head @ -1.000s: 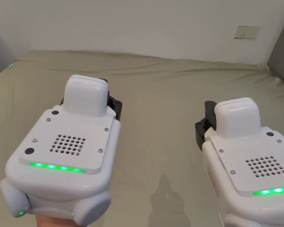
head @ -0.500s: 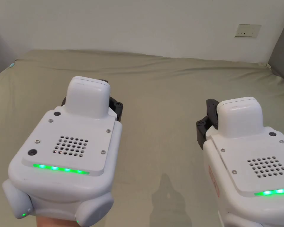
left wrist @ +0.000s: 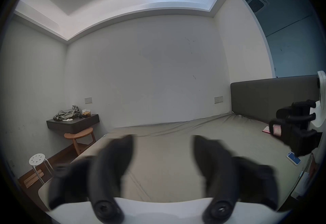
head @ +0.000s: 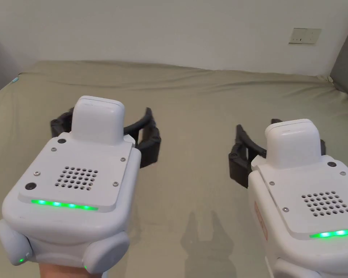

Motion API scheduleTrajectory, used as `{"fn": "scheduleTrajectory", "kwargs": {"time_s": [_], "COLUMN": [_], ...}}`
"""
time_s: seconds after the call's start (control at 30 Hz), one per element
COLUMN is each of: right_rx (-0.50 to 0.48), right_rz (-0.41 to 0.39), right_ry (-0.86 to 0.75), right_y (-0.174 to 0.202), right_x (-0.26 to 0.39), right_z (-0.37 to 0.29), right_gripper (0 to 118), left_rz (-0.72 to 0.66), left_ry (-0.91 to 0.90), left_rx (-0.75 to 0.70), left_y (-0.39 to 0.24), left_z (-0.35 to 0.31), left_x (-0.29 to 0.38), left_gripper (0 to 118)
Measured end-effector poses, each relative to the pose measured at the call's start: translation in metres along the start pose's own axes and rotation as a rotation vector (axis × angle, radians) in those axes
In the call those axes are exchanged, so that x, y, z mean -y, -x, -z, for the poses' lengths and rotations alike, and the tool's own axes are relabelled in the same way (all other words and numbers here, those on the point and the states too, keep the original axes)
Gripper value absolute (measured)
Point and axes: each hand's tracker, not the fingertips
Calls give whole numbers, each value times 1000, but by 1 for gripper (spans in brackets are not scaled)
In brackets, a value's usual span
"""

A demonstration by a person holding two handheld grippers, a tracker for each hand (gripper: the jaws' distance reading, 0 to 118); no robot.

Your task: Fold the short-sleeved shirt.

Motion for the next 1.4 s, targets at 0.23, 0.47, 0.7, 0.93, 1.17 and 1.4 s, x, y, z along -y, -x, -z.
{"fn": "scheduleTrajectory", "kwargs": {"time_s": [0.23,0.47,0.7,0.93,1.17,1.4], "right_rx": [4,-45,53,134,110,74], "right_rz": [-1,104,247,204,197,186], "right_ry": [-25,59,224,267,276,257], "right_y": [1,-6,-9,-4,-4,-2], "right_x": [0,-7,-28,-23,-19,-20], "right_z": [0,9,14,23,23,19], "right_gripper": [118,118,118,118,118,118], "left_rz": [16,-36,-11,1,4,7], "left_ry": [-35,-24,-22,-43,-36,-29], "left_rx": [49,26,7,17,19,16], "left_y": [-2,2,4,2,0,-1], "left_z": [-3,-3,-2,-5,-6,-5], "left_x": [0,-1,-3,-6,-5,-4], "left_gripper": [116,116,116,116,116,116]}}
